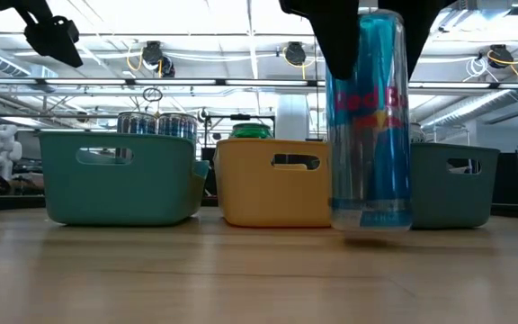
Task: Sort soda cans
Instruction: Move the white and blue soda can to the center
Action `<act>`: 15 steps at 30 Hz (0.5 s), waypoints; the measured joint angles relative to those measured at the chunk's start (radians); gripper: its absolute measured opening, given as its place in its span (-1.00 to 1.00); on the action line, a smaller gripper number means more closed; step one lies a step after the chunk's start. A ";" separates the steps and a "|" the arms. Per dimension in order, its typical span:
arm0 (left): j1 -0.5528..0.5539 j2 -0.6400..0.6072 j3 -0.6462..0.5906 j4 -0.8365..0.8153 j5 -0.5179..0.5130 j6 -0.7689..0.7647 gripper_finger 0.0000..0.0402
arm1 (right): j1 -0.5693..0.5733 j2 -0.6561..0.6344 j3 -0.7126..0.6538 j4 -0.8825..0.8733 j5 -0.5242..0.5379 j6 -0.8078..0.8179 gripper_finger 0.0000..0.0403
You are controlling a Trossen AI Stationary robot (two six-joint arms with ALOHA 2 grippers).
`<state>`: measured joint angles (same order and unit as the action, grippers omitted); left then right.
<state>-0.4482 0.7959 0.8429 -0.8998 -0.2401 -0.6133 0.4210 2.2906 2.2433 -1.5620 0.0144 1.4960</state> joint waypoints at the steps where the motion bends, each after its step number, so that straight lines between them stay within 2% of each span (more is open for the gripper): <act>1: 0.000 0.000 0.000 0.000 0.000 0.000 0.90 | 0.001 0.000 0.000 0.000 0.010 -0.001 0.32; 10: 0.000 0.000 0.000 0.000 0.000 0.000 0.90 | 0.020 -0.024 0.001 -0.006 0.044 0.002 0.33; 15: 0.000 0.000 0.000 -0.001 0.000 0.000 0.90 | 0.045 -0.090 0.002 -0.008 0.127 0.059 0.33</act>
<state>-0.4482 0.7960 0.8429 -0.9005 -0.2401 -0.6135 0.4657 2.2009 2.2448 -1.5703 0.1413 1.5546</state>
